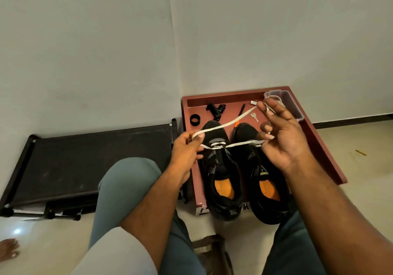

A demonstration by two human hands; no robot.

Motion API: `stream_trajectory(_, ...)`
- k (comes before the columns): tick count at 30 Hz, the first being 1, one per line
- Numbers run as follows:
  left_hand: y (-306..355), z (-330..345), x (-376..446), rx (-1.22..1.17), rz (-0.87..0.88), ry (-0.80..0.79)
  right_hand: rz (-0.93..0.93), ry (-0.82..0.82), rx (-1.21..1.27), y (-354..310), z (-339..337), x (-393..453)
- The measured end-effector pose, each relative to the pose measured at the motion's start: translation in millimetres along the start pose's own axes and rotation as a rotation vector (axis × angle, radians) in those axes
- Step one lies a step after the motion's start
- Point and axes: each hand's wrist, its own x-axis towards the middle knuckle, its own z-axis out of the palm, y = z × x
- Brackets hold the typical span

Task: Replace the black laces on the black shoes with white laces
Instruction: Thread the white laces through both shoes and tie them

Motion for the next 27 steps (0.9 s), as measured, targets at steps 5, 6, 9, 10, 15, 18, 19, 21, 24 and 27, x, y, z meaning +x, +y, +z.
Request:
stream_trajectory(5, -4, 19, -16, 0.393, 0.474, 0.074, 0.04, -0.026, 0.139, 12, 6, -5)
stream_trajectory(6, -5, 24, -19, 0.312, 0.482, -0.047, 0.055, -0.037, 0.154, 16, 9, -6)
stream_trajectory(9, -8, 42, -36, 0.087, 0.301, -0.513, 0.091, -0.056, 0.209, 25, 15, -10)
stream_trajectory(10, -10, 47, -41, 0.09, 0.285, -0.56, 0.092, -0.047, 0.218, 27, 15, -9)
stream_trajectory(15, -4, 35, -45, 0.129, 0.07, -0.697, 0.068, 0.124, 0.173, 20, -6, 5)
stream_trajectory(18, 9, 4, -30, 0.191, -0.022, -0.731, 0.005, 0.285, 0.146, 0, -39, 19)
stream_trajectory(19, 14, -8, -24, 0.22, -0.031, -0.67, -0.032, 0.338, 0.16, -11, -51, 24)
stream_trajectory(21, 22, -29, -15, 0.276, -0.024, -0.524, -0.105, 0.443, 0.184, -30, -74, 31)
stream_trajectory(24, 22, -40, -6, 0.366, -0.004, -0.398, -0.107, 0.504, -0.174, -34, -96, 30)
stream_trajectory(27, 18, -25, -6, 0.414, 0.038, -0.341, 0.023, 0.331, -1.373, -11, -110, 25)
